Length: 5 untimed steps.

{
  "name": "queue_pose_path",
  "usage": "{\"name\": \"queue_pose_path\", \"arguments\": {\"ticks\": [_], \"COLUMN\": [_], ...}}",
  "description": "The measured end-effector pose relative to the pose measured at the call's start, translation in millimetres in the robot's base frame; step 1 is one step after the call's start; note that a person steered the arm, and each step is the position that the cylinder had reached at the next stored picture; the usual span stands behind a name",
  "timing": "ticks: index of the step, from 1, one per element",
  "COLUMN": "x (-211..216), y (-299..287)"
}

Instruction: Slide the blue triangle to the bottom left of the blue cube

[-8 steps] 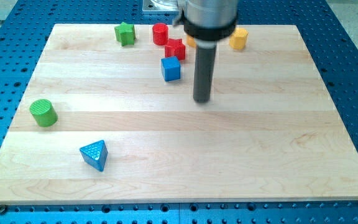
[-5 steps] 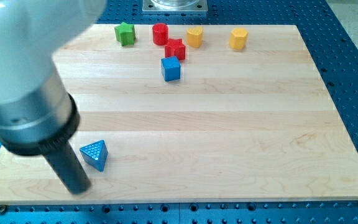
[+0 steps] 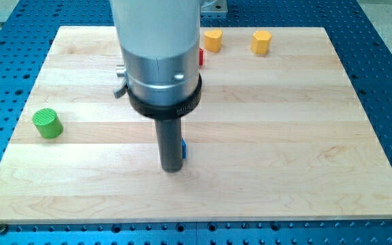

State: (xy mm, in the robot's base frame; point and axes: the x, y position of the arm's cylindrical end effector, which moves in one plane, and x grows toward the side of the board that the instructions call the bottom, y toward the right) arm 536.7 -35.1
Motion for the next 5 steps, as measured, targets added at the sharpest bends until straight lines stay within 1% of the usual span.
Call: {"name": "queue_pose_path", "arguments": {"ticks": [2,3,4,5], "x": [-2.0,-20.8,-62.4,-75.0], "y": [-1.9,-1.0,9.8,13.0]}}
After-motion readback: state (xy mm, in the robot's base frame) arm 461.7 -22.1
